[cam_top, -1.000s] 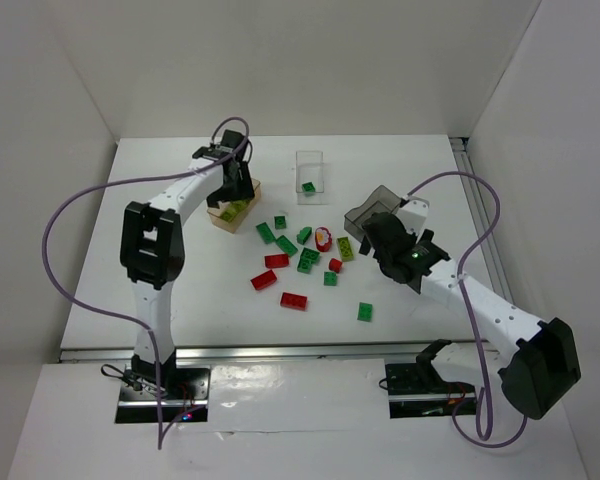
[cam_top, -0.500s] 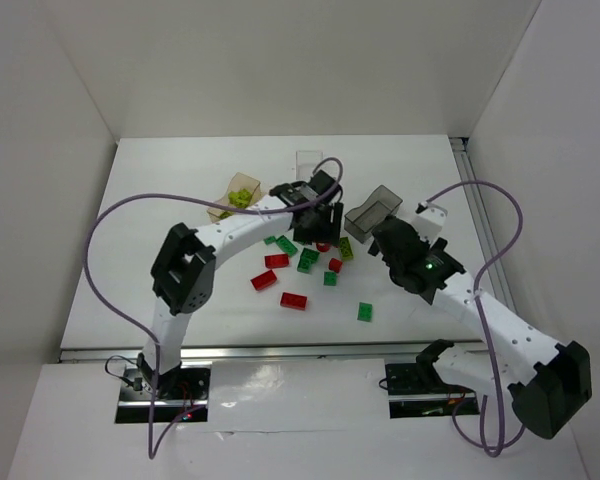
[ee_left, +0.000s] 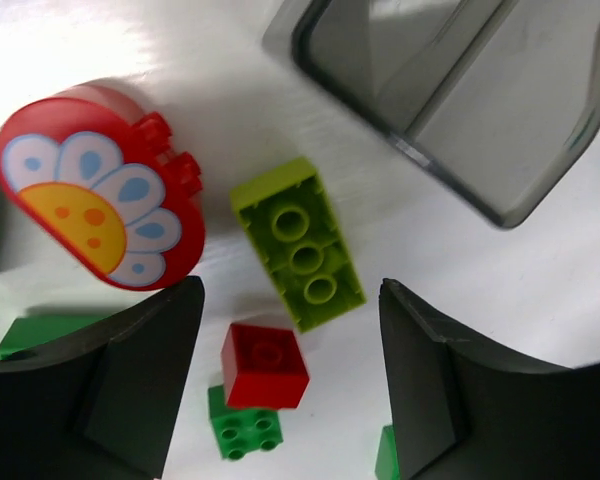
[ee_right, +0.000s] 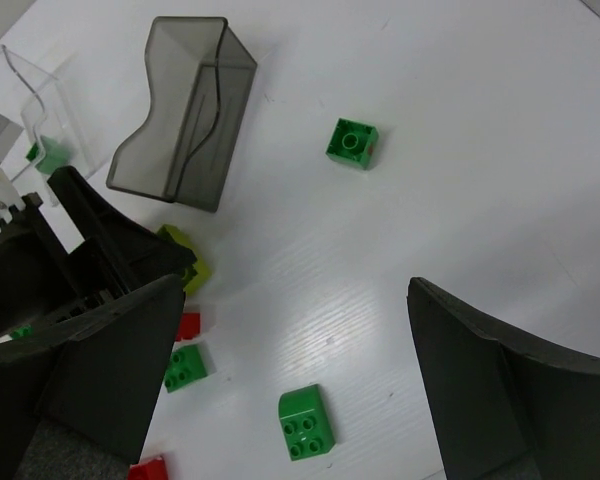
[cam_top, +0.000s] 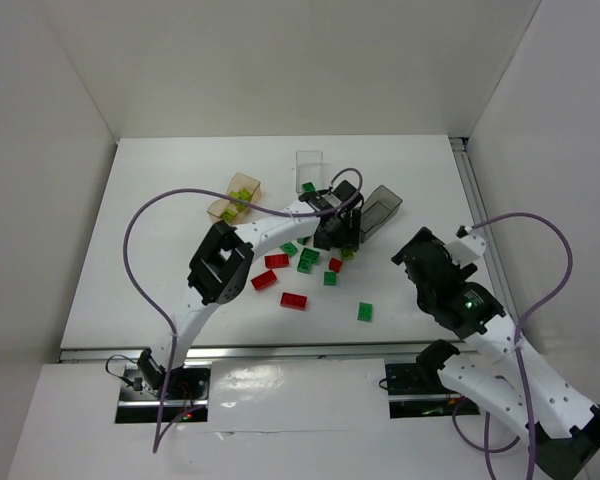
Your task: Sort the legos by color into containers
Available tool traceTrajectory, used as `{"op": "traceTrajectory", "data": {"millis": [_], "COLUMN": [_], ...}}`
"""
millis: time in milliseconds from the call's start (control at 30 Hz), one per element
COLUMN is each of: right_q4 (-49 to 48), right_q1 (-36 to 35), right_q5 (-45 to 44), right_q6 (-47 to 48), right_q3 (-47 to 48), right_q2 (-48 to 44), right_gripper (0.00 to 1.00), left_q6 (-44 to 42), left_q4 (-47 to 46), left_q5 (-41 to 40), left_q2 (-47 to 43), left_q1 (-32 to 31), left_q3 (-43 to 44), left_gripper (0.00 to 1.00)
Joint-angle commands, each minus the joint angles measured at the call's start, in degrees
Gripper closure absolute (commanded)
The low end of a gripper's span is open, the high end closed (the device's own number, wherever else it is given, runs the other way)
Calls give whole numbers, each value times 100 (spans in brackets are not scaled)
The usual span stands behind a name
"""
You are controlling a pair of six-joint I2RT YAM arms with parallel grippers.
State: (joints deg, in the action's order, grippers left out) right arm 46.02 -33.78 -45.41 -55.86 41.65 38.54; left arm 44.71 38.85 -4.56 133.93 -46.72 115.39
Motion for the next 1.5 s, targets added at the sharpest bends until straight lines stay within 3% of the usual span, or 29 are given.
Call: {"op": "traceTrajectory", "data": {"millis": [0,200,233,333,367,533,733,1033,1300,1467], "right_q4": [240,188,110,-5,-5,-58,-225,-717,-893,-1130], "right_q1": [-41,-41,-41,-41,-41,-41,-41,-41,-41,-41], "right_q5": [-249,-241,-240,-179,-127,-126,-126,102,207,356], "right_q6": [-110,-57,-57,-57,-57,48,215,672,777,1119], "right_q3": [80,133,81,19,19,19,19,124,124,185], "right_q2": [188,426,426,426,426,531,584,1110,1278,1515], "right_gripper": [0,0,0,0,0,0,0,0,0,0], "left_q6": [91,38,38,38,38,-252,-612,-867,-929,-1026], "left_q4": [-35,113,114,228,228,342,666,905,729,702], "left_q5": [-28,-89,-89,-159,-212,-537,-931,-1460,-1347,-1416], "left_q2": [230,582,582,398,301,-751,-1711,-2169,-1774,-1467], "left_q1": [-48,-48,-48,-48,-48,13,725,2420,3291,3415], "left_q3": [343,625,625,625,625,371,-148,-930,-1247,-1195], "left_gripper": [21,39,47,60,69,80,88,88,86,34]}}
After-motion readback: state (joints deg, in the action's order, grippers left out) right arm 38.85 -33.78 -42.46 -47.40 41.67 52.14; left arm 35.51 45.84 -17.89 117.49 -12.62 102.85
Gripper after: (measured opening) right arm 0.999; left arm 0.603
